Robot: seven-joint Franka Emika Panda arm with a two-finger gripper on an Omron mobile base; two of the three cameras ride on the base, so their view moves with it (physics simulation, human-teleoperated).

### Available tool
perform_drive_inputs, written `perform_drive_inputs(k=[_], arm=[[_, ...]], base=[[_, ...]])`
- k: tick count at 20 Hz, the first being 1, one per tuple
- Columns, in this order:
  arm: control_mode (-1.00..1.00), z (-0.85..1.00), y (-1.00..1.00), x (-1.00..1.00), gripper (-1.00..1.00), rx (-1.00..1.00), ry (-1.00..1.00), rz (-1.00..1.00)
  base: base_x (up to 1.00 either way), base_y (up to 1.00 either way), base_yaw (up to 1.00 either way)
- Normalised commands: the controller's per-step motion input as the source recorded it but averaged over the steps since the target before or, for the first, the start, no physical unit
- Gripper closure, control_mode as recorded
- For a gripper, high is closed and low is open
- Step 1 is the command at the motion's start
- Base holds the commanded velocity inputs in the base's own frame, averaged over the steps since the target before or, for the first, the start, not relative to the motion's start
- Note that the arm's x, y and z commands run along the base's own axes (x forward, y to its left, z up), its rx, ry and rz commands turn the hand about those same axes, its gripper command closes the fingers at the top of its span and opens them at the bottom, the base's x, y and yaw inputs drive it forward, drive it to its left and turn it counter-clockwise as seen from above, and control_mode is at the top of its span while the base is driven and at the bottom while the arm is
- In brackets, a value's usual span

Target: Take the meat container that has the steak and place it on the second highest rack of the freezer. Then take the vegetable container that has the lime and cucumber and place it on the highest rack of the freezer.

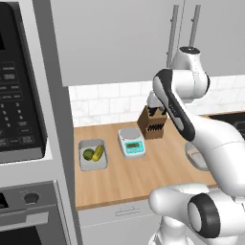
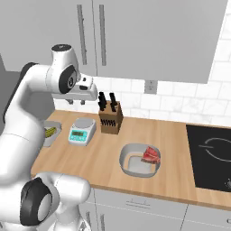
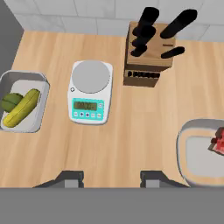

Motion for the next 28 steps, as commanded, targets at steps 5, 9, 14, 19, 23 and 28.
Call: perform_drive_inputs(k=[5, 9, 14, 19, 23, 28], arm=[[-1.00, -0.26, -0.47, -0.48, -1.00, 0.07, 0.00, -0.25], [-1.00, -0.65, -0.96, -0.26, -1.00, 0.14, 0.11, -0.54], [-1.00, -0.62, -1.00, -0.18, -1.00, 0.17, 0.11, -0.47], [-1.00, -0.65, -1.00, -0.33, -1.00, 0.06, 0.07, -0.41], [-1.00, -0.83, -0.93, -0.29, -1.00, 0.16, 0.13, -0.31], [-1.00, -0.75, -0.34, -0.38, -1.00, 0.09, 0.03, -0.33]], base=[[0.00, 0.00, 0.00], [0.00, 0.00, 0.00], [0.00, 0.00, 0.00], [0.00, 0.00, 0.00], [0.00, 0.00, 0.00], [0.00, 0.00, 0.00]])
